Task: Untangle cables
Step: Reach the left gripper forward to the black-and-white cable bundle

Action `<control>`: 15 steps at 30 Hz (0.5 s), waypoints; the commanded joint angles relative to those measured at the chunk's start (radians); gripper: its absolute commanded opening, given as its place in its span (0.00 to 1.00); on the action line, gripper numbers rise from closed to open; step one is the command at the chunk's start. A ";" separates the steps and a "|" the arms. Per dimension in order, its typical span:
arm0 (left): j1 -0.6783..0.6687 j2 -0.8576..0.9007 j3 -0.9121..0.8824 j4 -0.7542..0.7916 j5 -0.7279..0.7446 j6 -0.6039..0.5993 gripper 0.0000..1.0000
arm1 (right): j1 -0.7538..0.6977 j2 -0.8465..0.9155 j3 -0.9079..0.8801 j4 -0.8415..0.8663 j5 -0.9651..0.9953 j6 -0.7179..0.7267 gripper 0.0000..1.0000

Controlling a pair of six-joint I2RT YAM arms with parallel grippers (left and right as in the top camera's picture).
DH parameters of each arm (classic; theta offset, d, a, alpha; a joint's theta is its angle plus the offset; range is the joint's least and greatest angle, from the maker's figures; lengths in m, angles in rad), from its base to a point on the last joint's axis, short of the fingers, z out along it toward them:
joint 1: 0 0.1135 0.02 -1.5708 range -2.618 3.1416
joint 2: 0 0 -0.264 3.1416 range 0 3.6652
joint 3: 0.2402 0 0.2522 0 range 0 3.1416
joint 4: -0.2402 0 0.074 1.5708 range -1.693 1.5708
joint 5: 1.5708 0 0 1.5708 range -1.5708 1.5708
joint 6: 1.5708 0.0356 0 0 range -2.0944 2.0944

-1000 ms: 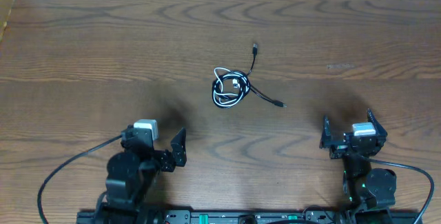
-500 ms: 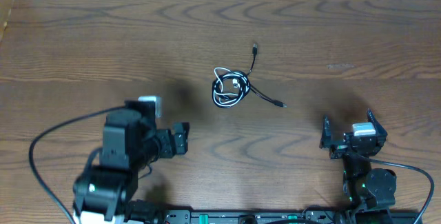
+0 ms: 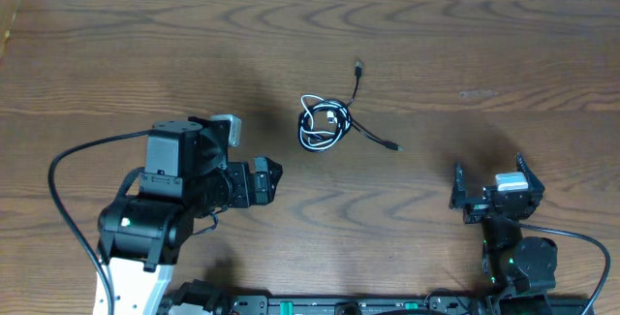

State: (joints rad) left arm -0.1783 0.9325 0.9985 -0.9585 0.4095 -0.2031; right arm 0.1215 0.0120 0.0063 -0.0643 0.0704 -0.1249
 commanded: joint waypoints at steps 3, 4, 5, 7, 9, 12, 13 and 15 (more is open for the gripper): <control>0.005 0.006 0.015 -0.003 -0.100 -0.001 0.98 | -0.006 -0.005 -0.001 -0.004 -0.002 -0.011 0.99; 0.005 0.006 0.015 -0.005 -0.118 -0.002 0.98 | -0.006 -0.005 -0.001 -0.004 -0.002 -0.011 0.99; 0.005 0.007 0.015 -0.006 -0.134 -0.012 0.98 | -0.006 -0.005 -0.001 -0.004 -0.002 -0.011 0.99; 0.005 0.010 0.016 -0.009 -0.162 -0.035 0.98 | -0.006 -0.005 -0.001 -0.004 -0.002 -0.011 0.99; 0.005 0.016 0.016 -0.010 -0.198 -0.061 0.98 | -0.006 -0.005 -0.001 -0.004 -0.002 -0.011 0.99; 0.002 0.029 0.016 -0.005 -0.245 -0.074 0.98 | -0.006 -0.005 -0.001 -0.004 -0.002 -0.011 0.99; 0.002 0.037 0.016 0.002 -0.270 -0.085 0.98 | -0.006 -0.005 -0.001 -0.004 -0.002 -0.011 0.99; 0.002 0.057 0.016 0.027 -0.288 -0.087 0.98 | -0.006 -0.005 -0.001 -0.004 -0.002 -0.011 0.99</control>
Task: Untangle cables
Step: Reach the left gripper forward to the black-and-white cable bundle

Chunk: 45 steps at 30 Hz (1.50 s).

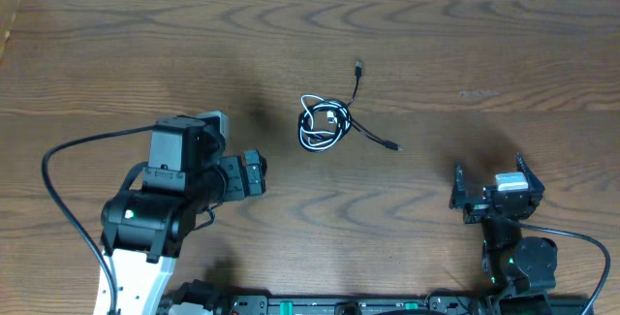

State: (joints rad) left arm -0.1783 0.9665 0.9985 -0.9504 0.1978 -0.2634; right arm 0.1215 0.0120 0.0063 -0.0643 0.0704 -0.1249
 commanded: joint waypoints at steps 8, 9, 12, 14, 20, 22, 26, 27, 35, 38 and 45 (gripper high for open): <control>-0.013 0.196 0.025 0.192 -0.005 -0.026 0.98 | -0.006 -0.005 -0.001 -0.004 -0.002 -0.011 0.99; -0.021 0.220 0.025 0.213 -0.005 -0.026 0.98 | -0.006 -0.005 -0.001 -0.004 -0.002 -0.011 0.99; -0.048 0.287 0.025 0.272 -0.004 -0.027 0.98 | -0.006 -0.005 -0.001 -0.004 -0.002 -0.011 0.99; -0.071 0.333 0.025 0.305 -0.004 -0.027 0.98 | -0.006 -0.005 -0.001 -0.004 -0.002 -0.011 0.99; -0.151 0.495 0.025 0.423 -0.004 -0.031 0.98 | -0.006 -0.005 -0.001 -0.003 -0.002 -0.011 0.99; -0.167 0.542 0.025 0.444 -0.004 -0.032 0.98 | -0.006 -0.005 -0.001 -0.003 -0.002 -0.011 0.99; -0.182 0.629 0.025 0.479 -0.004 -0.122 0.98 | -0.006 -0.005 -0.001 -0.003 -0.002 -0.011 0.99; -0.181 0.646 0.025 0.485 -0.004 -0.160 0.98 | -0.006 -0.005 -0.001 -0.004 -0.002 -0.011 0.99; -0.188 0.782 0.025 0.555 0.001 -0.489 0.98 | -0.006 -0.005 -0.001 -0.003 -0.003 -0.011 0.99; -0.195 0.811 0.025 0.582 0.004 -0.583 0.98 | -0.006 -0.005 -0.001 -0.003 -0.003 -0.010 0.99; -0.237 0.843 0.025 0.661 -0.008 -0.636 0.86 | -0.006 -0.005 -0.001 -0.004 -0.012 -0.010 0.99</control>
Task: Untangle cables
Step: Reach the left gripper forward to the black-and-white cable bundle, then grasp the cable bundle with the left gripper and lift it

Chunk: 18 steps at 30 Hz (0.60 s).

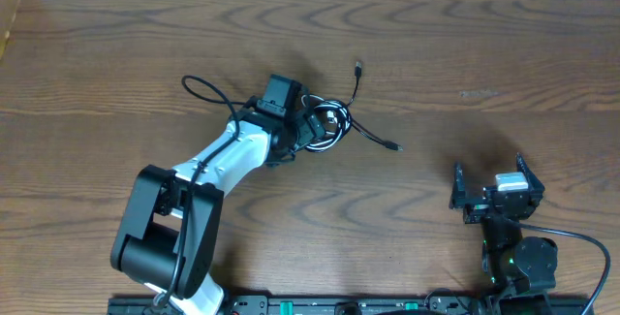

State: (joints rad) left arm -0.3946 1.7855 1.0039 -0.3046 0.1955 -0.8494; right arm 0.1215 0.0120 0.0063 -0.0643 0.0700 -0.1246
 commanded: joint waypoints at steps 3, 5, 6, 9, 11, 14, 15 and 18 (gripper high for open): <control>-0.047 0.025 0.019 0.030 -0.039 -0.050 0.71 | -0.006 -0.005 -0.001 -0.004 -0.033 -0.011 0.99; -0.068 0.025 0.019 0.024 -0.080 -0.050 0.68 | -0.006 -0.005 -0.001 -0.004 -0.038 -0.011 0.99; -0.078 0.025 0.018 0.019 -0.101 -0.050 0.66 | -0.006 -0.005 -0.001 -0.004 -0.040 -0.011 0.99; -0.109 0.025 0.015 0.018 -0.138 -0.050 0.63 | -0.006 -0.005 -0.001 -0.004 -0.040 -0.011 0.99; -0.125 0.025 0.015 0.021 -0.142 -0.050 0.51 | -0.006 -0.005 -0.001 -0.004 -0.040 -0.011 0.99; -0.135 0.025 0.015 0.023 -0.141 -0.050 0.24 | -0.006 -0.005 -0.001 -0.007 -0.040 -0.011 0.99; -0.135 0.025 0.015 0.022 -0.141 -0.048 0.19 | -0.006 -0.005 -0.001 -0.007 -0.040 -0.011 0.99; -0.135 0.025 0.015 0.013 -0.139 -0.024 0.08 | -0.006 -0.005 -0.001 -0.007 -0.040 -0.011 0.99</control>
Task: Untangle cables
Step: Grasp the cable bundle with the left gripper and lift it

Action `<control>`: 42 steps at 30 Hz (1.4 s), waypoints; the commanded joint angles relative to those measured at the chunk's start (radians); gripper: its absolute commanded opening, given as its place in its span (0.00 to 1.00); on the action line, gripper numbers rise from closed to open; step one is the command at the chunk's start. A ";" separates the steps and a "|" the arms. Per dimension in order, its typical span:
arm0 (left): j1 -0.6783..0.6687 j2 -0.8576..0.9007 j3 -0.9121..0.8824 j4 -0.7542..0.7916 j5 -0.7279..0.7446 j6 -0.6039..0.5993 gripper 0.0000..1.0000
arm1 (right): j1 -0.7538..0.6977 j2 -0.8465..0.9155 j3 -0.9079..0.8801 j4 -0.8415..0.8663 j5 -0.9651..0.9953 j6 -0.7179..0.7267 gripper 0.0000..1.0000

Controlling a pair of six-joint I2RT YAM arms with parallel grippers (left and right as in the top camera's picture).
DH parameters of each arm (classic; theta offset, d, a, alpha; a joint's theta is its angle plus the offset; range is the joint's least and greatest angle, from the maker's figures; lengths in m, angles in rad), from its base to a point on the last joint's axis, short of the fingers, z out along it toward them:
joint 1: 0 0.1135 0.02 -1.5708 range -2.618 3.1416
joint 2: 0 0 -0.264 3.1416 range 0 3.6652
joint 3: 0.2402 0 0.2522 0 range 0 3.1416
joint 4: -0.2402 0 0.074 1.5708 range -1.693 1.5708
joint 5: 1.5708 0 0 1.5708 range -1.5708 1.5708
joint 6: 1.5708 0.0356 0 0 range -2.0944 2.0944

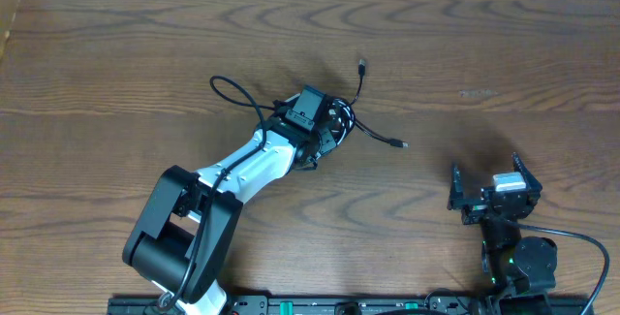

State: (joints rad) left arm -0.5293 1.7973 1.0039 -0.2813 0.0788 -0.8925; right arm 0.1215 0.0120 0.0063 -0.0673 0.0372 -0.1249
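A small bundle of black and white cables (339, 121) lies near the middle of the wooden table, with one black end (359, 66) reaching up and another plug end (397, 144) to the right. My left gripper (327, 131) is stretched out over the bundle and covers most of it; the camera housing hides its fingers, so their state cannot be told. My right gripper (484, 191) rests at the lower right, far from the cables, its jaws apart with nothing between them.
The left arm (242, 170) runs diagonally from the lower left, its own black supply cable (232, 92) looping above it. The table's front edge holds a black rail (320, 305).
My left gripper has moved a little to the right, further over the cable bundle. The bundle's loose ends have shifted slightly right. The right gripper has barely moved.
My left arm was folded at the lower left, well short of the bundle, and drew back a little. Then it was stretched out with its gripper at the bundle's left edge. Now it sits over the bundle, which has been nudged slightly right.
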 commanded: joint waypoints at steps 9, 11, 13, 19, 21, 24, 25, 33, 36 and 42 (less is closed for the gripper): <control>0.000 -0.008 0.016 -0.069 0.119 0.377 0.07 | -0.006 -0.003 -0.001 0.007 -0.231 0.061 0.99; -0.001 -0.033 0.016 -0.104 0.120 0.428 0.07 | -0.006 0.006 -0.001 0.007 -0.231 0.105 0.99; -0.003 -0.066 0.016 -0.138 0.120 0.478 0.07 | -0.006 0.021 0.002 0.004 -0.232 0.135 0.99; -0.076 -0.207 0.016 -0.196 0.119 0.610 0.07 | -0.006 0.109 0.076 -0.083 -0.246 0.154 0.99; -0.112 -0.243 0.016 -0.196 0.119 0.632 0.07 | -0.006 0.152 0.122 -0.119 -0.246 0.153 0.99; -0.166 -0.283 0.016 -0.195 0.115 0.657 0.07 | -0.006 0.240 0.217 -0.193 -0.246 0.143 0.99; -0.179 -0.290 0.016 -0.196 0.095 0.665 0.07 | -0.006 0.278 0.254 -0.224 -0.246 0.142 0.99; -0.118 -0.294 0.016 -0.180 -0.214 0.627 0.71 | -0.006 0.572 0.517 -0.500 -0.246 0.047 0.99; -0.066 -0.292 0.015 -0.131 -0.218 0.638 0.84 | -0.006 0.631 0.575 -0.526 -0.252 0.021 0.99; 0.005 -0.283 0.015 -0.100 -0.104 0.756 0.92 | -0.006 0.647 0.593 -0.527 -0.369 0.058 0.99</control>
State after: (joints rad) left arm -0.5480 1.5066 1.0054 -0.3916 -0.0822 -0.2306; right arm 0.1211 0.6609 0.5770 -0.5880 -0.2539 -0.0620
